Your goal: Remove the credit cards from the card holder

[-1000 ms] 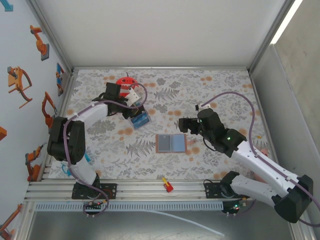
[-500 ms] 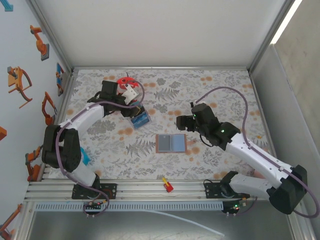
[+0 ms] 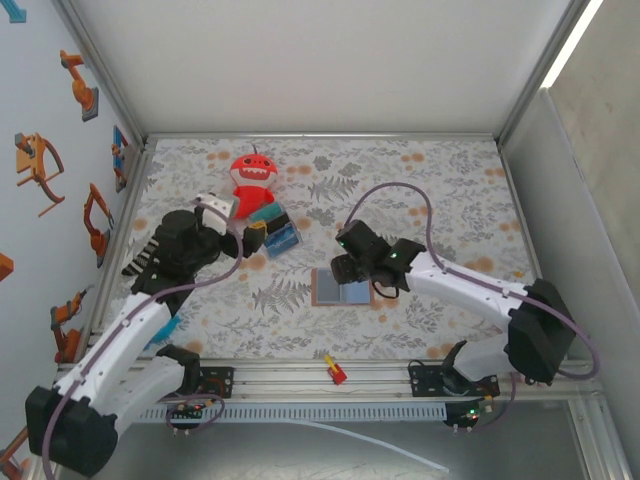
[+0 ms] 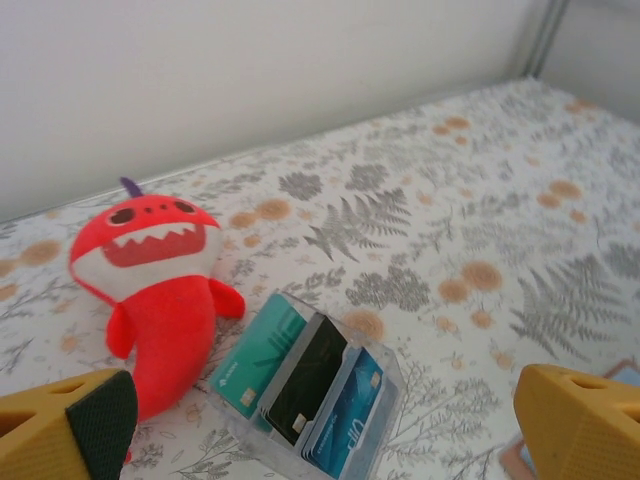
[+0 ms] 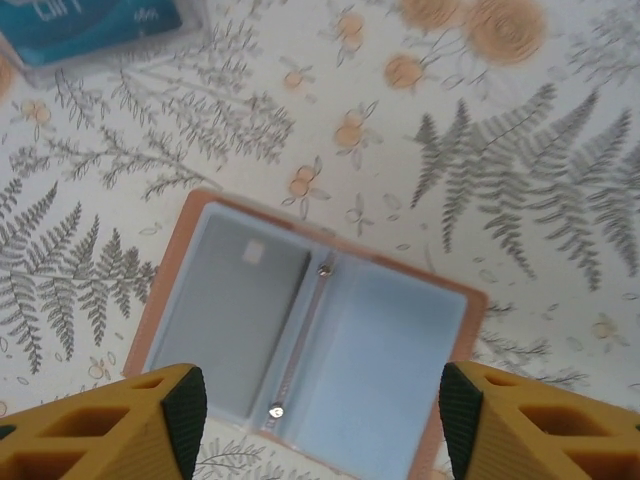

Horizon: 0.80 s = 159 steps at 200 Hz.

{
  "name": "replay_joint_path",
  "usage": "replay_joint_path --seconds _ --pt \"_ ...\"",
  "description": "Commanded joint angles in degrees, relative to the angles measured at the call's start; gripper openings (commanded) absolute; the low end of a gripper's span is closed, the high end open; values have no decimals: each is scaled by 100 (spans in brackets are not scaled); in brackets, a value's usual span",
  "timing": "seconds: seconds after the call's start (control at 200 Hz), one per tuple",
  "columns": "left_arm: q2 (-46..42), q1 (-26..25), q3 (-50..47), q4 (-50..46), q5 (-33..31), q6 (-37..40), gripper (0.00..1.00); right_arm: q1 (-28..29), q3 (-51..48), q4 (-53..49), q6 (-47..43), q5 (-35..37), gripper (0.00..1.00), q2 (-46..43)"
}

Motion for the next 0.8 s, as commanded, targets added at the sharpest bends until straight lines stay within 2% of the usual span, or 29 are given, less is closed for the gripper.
replay_joint_path --seconds 0.0,0.12,0.235,0.371,0.456,0.581,0.791 --pt "-634 -4 -258 27 -780 -1290 97 274 327 -156 93 43 56 412" --pt "-1480 11 -693 -229 -1483 -2040 97 533 585 -229 100 2 54 928" --pt "-2288 5 -1099 -278 -1901 -2630 97 681 784 -303 92 -72 52 1301" --pt "-2890 5 -1214 -573 -2232 -2935 97 777 928 -392 90 -116 51 1630" --pt "-2951 5 -1099 -838 -2393 -2920 97 823 971 -404 83 -151 45 1821" --pt "-2864 13 -1010 -900 -2449 -2891 97 841 981 -359 127 -215 44 2049" --pt "-2523 8 -947 -895 -2352 -2940 97 847 851 -232 379 -340 53 2181"
